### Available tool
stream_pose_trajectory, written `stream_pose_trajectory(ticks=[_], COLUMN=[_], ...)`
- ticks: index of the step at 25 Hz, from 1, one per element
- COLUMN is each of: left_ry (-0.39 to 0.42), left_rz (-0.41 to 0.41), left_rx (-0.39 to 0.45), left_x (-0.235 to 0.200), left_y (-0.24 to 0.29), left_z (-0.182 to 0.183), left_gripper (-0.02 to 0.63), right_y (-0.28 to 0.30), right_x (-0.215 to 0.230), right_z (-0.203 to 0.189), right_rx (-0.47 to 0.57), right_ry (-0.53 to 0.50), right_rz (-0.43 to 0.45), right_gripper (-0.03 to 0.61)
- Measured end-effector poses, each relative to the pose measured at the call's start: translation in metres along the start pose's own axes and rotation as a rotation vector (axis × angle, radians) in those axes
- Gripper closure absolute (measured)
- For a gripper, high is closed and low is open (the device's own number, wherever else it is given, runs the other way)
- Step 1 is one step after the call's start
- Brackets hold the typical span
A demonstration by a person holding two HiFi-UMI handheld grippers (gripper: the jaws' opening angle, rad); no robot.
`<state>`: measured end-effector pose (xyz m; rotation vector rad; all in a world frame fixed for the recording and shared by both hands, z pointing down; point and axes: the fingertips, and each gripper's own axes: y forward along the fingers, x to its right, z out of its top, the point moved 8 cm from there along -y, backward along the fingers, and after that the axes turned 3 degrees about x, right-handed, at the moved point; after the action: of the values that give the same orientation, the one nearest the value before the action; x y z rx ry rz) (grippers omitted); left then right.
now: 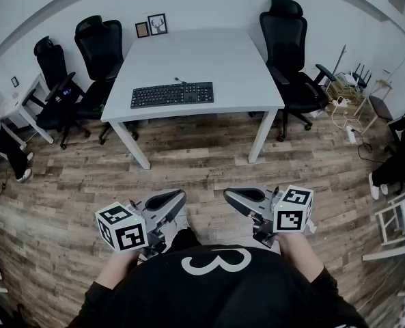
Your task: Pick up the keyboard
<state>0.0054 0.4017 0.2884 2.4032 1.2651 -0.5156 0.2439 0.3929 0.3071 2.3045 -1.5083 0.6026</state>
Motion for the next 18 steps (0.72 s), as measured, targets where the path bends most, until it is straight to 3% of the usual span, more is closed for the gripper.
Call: stream_pose_trajectory(ticks=[18], left_ry=[-0.024], left_rz=[-0.003], left_rx=[0.006], left_x=[-0.024], left_y=[0.009], left_z=[0.010], left_gripper=[0.592], right_y=[0.013], right_x=[0.024], right_z=[0.008], right_rx=[0.022], right_ry=[0.041], right_rz=[0.002], right_gripper=[0.569])
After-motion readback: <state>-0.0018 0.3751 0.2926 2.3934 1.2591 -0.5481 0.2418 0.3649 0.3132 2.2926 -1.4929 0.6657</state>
